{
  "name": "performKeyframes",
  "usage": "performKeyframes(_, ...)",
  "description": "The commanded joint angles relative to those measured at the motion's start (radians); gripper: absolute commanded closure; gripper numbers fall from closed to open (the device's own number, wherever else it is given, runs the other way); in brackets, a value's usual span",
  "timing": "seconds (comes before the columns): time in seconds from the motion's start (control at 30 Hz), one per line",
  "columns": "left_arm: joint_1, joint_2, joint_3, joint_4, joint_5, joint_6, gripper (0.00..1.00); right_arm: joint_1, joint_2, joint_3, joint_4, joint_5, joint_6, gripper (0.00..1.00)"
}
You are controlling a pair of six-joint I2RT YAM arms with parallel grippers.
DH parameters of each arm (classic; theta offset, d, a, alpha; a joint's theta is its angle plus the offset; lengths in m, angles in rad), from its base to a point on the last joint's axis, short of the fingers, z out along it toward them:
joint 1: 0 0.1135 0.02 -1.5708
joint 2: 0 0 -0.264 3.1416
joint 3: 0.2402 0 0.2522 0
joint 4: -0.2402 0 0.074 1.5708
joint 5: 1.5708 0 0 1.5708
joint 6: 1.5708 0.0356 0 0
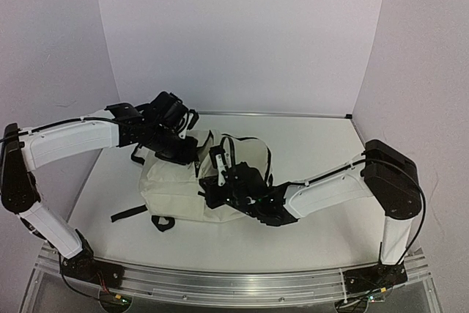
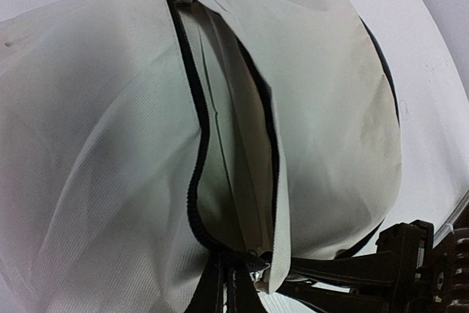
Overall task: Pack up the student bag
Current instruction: Zip the student bag at the center of the board.
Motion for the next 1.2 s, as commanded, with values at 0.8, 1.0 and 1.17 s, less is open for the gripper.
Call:
performKeyframes(0.8, 0.083, -0.016, 0.075, 0.145, 0.411, 0.131, 1.0, 0.023, -0.165, 0.065, -0.158, 0.071, 0.104, 0.58)
performKeyframes(1.0, 0.083, -0.06, 0.039, 0.153, 0.391, 0.121, 1.0, 0.021, -0.102, 0.149, -0.196, 0.119, 0.078, 0.53)
performKeyframes(1.17, 0.083, -0.072, 0.035, 0.161, 0.376, 0.114, 1.0, 0.018, -0.05, 0.195, -0.2, 0.131, 0.03, 0.56)
